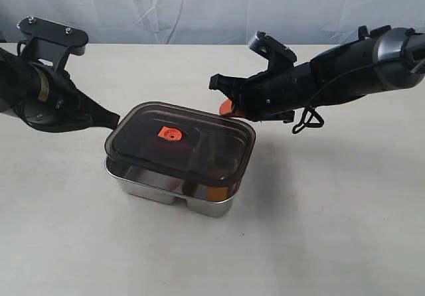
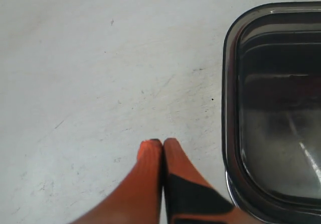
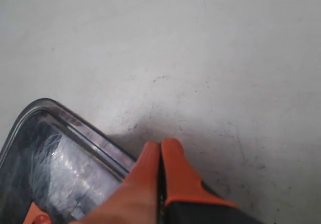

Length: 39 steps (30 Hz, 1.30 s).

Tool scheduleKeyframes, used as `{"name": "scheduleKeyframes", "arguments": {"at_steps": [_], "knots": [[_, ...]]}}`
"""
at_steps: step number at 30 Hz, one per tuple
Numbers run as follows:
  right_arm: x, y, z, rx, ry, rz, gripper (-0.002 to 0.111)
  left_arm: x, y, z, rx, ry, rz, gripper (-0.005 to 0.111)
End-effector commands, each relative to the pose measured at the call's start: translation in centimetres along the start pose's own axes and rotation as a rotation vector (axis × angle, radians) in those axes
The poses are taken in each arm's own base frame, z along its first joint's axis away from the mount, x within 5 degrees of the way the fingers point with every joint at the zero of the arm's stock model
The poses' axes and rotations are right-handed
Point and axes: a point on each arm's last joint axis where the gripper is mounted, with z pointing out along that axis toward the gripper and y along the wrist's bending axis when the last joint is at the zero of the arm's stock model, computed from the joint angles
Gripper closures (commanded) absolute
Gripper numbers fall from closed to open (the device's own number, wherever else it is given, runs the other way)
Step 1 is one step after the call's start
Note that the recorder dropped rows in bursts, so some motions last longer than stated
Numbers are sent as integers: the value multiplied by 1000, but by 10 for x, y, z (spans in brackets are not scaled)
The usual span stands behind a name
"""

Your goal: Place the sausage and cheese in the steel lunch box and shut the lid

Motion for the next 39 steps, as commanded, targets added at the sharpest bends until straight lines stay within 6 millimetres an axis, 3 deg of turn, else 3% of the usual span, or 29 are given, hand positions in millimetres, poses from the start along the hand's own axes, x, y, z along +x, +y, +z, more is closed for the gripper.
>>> {"name": "scheduleKeyframes", "arguments": {"at_steps": [1, 13, 23, 39], "knots": [[3, 3, 1, -38, 35, -12, 109, -3, 2, -3, 2, -22, -6, 106], [-7, -4, -3, 73, -60, -11, 109, -4, 2, -3, 2, -30, 2, 106], [-13, 4, -4, 30, -60, -29, 109, -5, 1, -3, 7, -38, 2, 106], [-4, 1, 6, -7, 10, -27, 109, -5, 1, -3, 7, -38, 2, 106]]}}
